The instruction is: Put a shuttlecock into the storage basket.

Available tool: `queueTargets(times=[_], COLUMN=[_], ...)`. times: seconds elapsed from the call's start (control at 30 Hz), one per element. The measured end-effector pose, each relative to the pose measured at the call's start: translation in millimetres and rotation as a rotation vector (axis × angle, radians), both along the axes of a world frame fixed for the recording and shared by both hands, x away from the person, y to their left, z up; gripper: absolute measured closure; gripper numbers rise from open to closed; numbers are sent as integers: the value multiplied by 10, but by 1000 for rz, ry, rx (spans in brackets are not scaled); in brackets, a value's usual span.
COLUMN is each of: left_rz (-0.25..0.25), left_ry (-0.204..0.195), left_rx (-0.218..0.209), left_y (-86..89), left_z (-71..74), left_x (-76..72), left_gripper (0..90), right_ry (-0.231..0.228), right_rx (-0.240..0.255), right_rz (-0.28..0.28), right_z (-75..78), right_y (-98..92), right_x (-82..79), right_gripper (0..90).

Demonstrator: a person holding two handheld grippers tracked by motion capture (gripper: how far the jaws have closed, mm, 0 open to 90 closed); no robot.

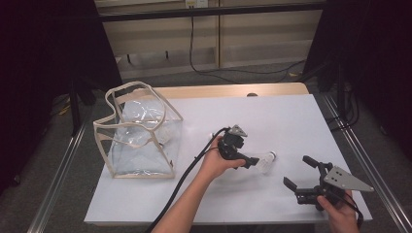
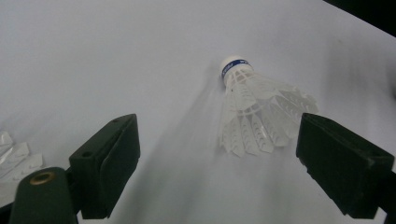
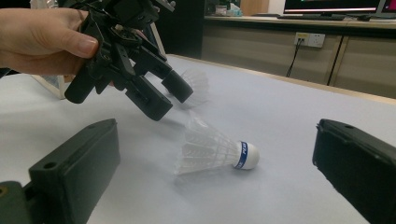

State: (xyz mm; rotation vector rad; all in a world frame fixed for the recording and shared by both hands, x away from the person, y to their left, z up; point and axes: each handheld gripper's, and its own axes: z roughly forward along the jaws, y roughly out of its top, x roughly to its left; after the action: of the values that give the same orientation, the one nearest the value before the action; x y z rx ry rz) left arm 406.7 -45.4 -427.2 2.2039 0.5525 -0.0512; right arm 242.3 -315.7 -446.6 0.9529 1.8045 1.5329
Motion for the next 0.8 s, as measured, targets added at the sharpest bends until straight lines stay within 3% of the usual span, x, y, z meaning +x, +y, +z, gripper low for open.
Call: queueTargets(times=[0.3, 0.6, 0.8], left_rz=[-7, -13, -21], left_ry=[-7, -8, 4], left_rx=[14, -24, -21], left_y=[-28, -84, -134], left_z=[-69, -127, -190], left_x=[12, 19, 17], left_gripper=[197, 327, 390], right_ry=[1, 3, 6], right_rx=[-2, -2, 0], right_rz=[2, 7, 11], right_z=[-3, -5, -8], right_y=[-1, 5, 12], right_x=[8, 13, 22], right_gripper=[7, 8, 8])
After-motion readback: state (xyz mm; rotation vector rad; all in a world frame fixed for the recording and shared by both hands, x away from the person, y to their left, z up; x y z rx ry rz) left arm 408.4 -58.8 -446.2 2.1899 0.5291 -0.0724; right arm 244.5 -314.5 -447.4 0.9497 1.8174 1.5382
